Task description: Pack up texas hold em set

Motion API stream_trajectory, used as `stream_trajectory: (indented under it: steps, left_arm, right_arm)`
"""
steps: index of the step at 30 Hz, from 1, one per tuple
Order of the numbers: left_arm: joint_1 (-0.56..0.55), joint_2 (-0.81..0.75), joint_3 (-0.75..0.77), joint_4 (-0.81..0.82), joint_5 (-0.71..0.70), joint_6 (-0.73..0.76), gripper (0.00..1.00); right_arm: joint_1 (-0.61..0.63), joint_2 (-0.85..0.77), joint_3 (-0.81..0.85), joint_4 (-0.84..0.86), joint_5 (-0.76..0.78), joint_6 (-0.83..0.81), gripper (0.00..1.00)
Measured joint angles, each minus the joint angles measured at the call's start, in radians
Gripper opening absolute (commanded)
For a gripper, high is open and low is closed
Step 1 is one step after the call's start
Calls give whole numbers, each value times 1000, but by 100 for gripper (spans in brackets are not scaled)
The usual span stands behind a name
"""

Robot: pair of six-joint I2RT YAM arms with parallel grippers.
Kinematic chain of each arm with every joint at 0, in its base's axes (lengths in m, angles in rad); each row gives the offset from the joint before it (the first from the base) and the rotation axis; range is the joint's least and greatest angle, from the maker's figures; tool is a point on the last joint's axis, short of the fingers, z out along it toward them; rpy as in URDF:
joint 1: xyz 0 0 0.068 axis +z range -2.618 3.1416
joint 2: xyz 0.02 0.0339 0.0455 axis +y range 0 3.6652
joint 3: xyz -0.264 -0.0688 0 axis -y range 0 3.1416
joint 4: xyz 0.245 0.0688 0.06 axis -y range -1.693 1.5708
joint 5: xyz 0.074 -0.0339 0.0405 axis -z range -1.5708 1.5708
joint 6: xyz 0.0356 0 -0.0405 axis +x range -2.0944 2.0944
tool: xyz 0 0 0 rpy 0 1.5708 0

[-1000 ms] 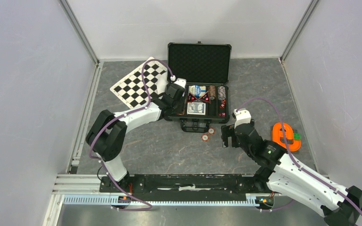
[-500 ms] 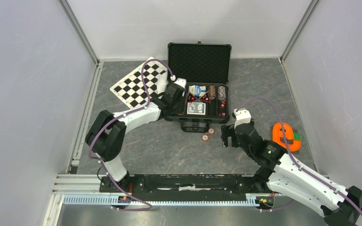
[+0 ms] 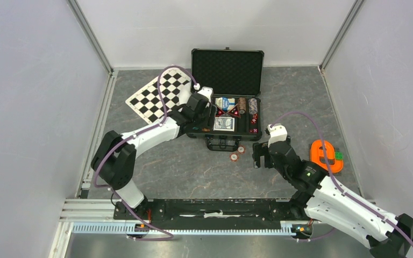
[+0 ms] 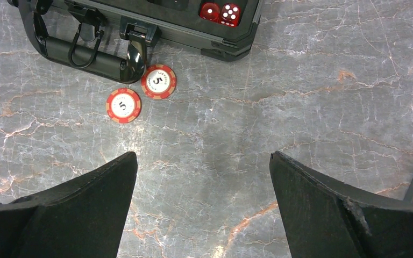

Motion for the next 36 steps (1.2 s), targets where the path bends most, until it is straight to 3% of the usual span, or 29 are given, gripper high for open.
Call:
stream_trajectory:
  steps: [7,13,22,26,36]
  left_arm:
    - [-60,-22,39,-96,-3,0,79]
    - [-238,-30,39,-159,-42,-19,99]
    - [-405,-1,70,-252,-72,-92,100]
    - [-452,78,117,-265,-84,-124,95]
    - [-480,253,221,-303,-79,-195,84]
  right_arm:
    - [0,-6,0,-11,9,0,99]
    - [0,-23,5,-63,60,17,99]
    - [0,-92,48,-175,212,115,99]
    - [0,-160,56,-220,281,163,99]
    - [-1,-265,66,-247,345,196,99]
